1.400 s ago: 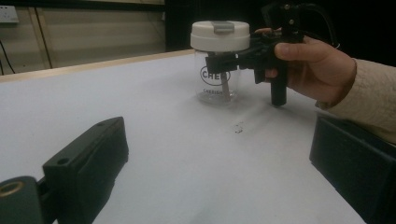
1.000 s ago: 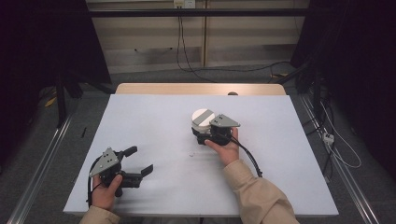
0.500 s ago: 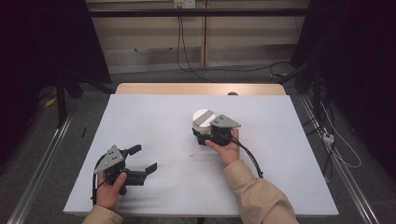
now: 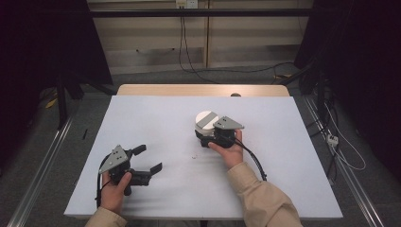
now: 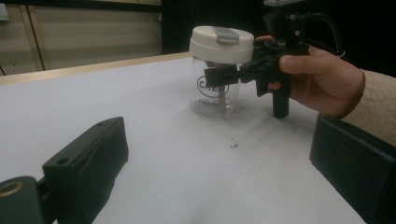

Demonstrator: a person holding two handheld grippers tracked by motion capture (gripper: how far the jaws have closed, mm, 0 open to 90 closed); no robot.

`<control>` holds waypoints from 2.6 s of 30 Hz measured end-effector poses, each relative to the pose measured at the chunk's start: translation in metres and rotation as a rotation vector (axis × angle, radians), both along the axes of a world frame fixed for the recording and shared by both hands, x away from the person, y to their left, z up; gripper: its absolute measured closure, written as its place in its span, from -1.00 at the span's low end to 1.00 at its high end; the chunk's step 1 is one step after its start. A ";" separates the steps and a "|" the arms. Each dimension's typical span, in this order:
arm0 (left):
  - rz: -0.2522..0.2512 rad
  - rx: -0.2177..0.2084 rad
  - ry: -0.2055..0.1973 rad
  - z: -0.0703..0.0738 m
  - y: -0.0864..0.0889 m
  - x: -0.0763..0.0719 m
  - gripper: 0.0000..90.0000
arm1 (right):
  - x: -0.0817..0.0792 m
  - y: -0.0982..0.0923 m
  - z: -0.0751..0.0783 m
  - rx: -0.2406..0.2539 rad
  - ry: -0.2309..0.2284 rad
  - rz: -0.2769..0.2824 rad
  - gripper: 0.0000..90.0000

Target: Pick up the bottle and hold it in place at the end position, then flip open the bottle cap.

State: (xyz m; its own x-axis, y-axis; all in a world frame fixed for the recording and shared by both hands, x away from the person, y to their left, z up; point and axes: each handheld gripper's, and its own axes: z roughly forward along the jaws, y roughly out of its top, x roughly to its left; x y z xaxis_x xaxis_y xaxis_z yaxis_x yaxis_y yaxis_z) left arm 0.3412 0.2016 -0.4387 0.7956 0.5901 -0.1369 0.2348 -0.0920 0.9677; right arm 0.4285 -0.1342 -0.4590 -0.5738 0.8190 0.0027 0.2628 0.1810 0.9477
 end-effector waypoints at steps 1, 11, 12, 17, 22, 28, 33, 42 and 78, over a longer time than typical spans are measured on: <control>-0.002 0.001 -0.001 0.000 0.000 0.001 -0.91 | 0.000 0.000 0.000 0.000 0.000 -0.001 -0.59; -0.023 -0.014 -0.001 0.003 -0.013 0.004 -0.91 | 0.000 0.000 0.000 -0.007 0.001 0.000 -0.59; -0.023 -0.018 0.001 0.003 -0.014 0.004 -0.91 | 0.000 0.000 0.000 -0.004 0.002 -0.001 -0.59; -0.022 -0.016 0.022 0.004 -0.023 0.009 -0.91 | 0.000 0.000 0.001 -0.003 0.006 0.003 -0.59; -0.026 -0.010 0.032 0.004 -0.033 0.016 -0.91 | 0.000 -0.001 0.000 -0.003 0.006 0.005 -0.59; -0.031 0.003 0.066 0.006 -0.048 0.027 -0.90 | 0.001 -0.002 0.000 0.000 0.008 0.010 -0.59; -0.023 0.032 0.090 0.008 -0.062 0.036 -0.82 | 0.001 -0.001 0.000 -0.003 0.008 0.007 -0.59; -0.012 0.047 0.092 0.015 -0.076 0.047 -0.38 | 0.001 -0.002 0.000 -0.002 0.009 0.009 -0.59; -0.050 0.183 0.188 0.037 -0.124 0.080 0.99 | 0.001 -0.001 0.000 -0.005 0.007 0.008 -0.59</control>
State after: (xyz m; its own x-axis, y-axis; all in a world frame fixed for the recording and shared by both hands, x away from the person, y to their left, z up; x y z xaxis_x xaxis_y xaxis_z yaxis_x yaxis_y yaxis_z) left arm 0.4216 0.0771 -0.4021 0.7949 0.5795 -0.1796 0.3998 -0.2777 0.8735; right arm 0.4291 -0.1356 -0.4587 -0.5803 0.8144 0.0029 0.2679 0.1875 0.9450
